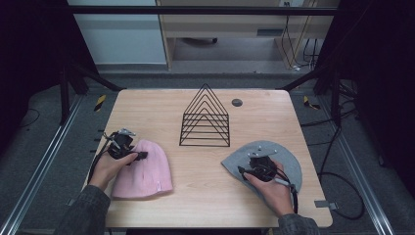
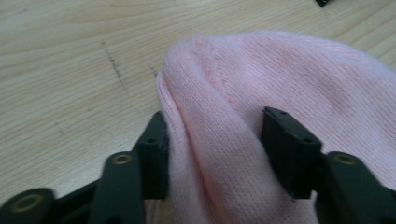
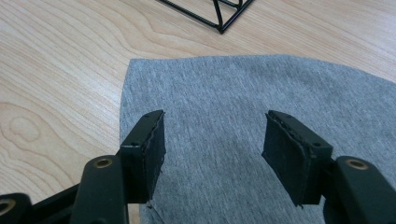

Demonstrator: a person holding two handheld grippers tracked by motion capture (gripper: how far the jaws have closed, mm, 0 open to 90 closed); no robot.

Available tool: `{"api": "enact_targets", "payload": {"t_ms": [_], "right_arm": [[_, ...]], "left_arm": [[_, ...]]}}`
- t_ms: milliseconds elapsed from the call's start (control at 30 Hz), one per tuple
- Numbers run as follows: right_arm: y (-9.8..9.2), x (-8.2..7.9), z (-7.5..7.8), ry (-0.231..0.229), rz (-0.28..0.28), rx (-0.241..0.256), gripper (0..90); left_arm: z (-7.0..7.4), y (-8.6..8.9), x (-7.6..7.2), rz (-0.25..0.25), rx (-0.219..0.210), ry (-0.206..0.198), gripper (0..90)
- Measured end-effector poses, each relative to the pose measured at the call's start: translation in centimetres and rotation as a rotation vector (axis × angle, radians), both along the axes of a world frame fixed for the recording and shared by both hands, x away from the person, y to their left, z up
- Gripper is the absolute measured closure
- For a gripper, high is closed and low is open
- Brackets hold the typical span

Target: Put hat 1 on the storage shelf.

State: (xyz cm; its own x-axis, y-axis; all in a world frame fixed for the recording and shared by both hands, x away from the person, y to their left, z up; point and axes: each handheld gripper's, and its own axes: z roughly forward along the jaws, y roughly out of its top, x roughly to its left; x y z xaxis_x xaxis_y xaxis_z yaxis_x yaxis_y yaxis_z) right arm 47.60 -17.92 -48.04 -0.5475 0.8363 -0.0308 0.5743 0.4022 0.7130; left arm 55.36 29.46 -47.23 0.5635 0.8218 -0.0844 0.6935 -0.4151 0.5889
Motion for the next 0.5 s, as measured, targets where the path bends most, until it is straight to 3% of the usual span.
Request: {"api": "enact_targets", "payload": {"t_ms": [67,133,400,500], "right_arm": [[0.0,0.0,0.0,-0.001,0.000,-0.001,38.4],[0.0,0.0,0.0,0.000,0.000,-0.001,38.3],[-0.2,0.0,0.2,-0.013,-0.007,-0.002,38.1],[-0.3,-0.1,0.3,-0.017,-0.014,0.007,38.1]], "left_arm": [[0.2,0.1,-0.1,0.002,-0.008,-0.004,65.5],[0.4,0.0,-0.4,0.000,-0.004,-0.016,70.6],[2.1,-0.6,-1.8,-0.022,0.012,-0.078,75.7],[3.3,-1.0,-3.1,-0.044,0.035,-0.129,76.1]]}}
